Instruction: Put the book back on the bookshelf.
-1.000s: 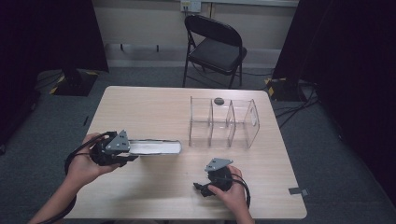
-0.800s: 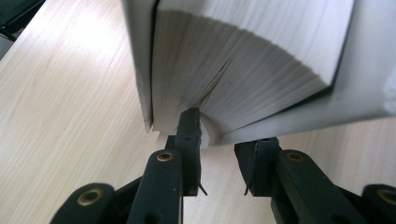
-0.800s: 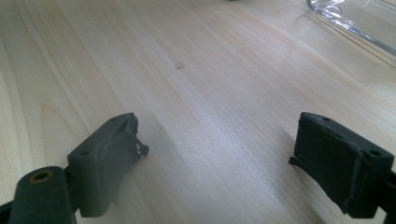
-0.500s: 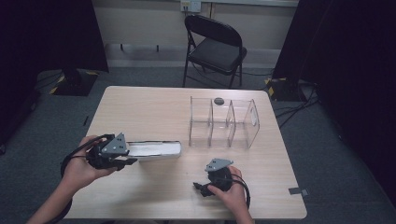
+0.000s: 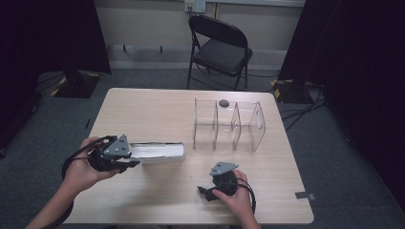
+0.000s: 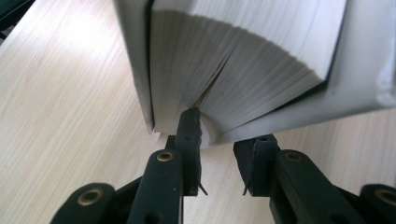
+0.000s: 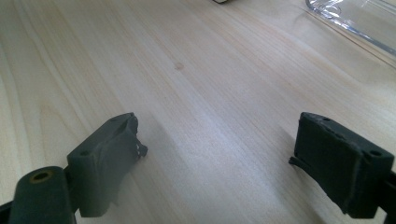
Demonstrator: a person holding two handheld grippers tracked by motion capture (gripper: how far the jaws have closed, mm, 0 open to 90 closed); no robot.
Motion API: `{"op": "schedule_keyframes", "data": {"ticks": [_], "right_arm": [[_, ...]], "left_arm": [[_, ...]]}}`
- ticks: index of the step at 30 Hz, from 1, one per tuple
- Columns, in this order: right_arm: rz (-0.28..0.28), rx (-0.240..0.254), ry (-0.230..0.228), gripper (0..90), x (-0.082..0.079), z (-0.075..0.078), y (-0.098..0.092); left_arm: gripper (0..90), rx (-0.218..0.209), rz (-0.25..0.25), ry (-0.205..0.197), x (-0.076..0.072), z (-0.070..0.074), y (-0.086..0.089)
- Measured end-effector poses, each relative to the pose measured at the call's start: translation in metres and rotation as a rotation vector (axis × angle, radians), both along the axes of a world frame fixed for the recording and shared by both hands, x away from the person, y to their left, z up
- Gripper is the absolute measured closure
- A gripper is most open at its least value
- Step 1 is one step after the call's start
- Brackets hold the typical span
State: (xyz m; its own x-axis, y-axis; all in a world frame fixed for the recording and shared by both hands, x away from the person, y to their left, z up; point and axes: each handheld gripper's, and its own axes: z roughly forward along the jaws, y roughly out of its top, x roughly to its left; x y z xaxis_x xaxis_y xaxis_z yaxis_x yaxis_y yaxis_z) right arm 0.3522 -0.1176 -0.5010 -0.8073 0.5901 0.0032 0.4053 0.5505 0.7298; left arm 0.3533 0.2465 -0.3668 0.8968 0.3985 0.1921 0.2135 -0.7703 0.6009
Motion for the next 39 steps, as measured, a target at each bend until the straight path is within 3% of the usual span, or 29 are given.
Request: {"op": "schedule_keyframes", "data": {"ticks": [8, 17, 21, 29, 34, 39], "right_arm": [[0.002, 0.0, -0.002, 12.2, 0.0, 0.0, 0.0], [0.0, -0.001, -0.002, 12.1, 0.0, 0.0, 0.0], [0.0, -0.001, -0.005, 11.6, 0.001, 0.0, 0.001], [0.001, -0.001, -0.004, 11.6, 0.001, 0.0, 0.001], [0.002, -0.001, -0.004, 11.6, 0.001, 0.0, 0.001], [0.001, -0.001, -0.004, 11.7, 0.001, 0.0, 0.001]], "left_arm": [[72.2, 0.005, -0.008, 0.042, -0.009, 0.007, 0.0], [72.1, -0.012, -0.003, 0.093, 0.003, 0.009, 0.007], [72.2, -0.048, 0.011, 0.087, 0.01, 0.008, 0.011], [72.5, -0.051, 0.03, 0.078, 0.017, 0.009, 0.014], [72.6, -0.078, 0.041, 0.073, 0.02, 0.008, 0.016], [73.0, -0.067, 0.053, 0.066, 0.021, 0.008, 0.014]]}}
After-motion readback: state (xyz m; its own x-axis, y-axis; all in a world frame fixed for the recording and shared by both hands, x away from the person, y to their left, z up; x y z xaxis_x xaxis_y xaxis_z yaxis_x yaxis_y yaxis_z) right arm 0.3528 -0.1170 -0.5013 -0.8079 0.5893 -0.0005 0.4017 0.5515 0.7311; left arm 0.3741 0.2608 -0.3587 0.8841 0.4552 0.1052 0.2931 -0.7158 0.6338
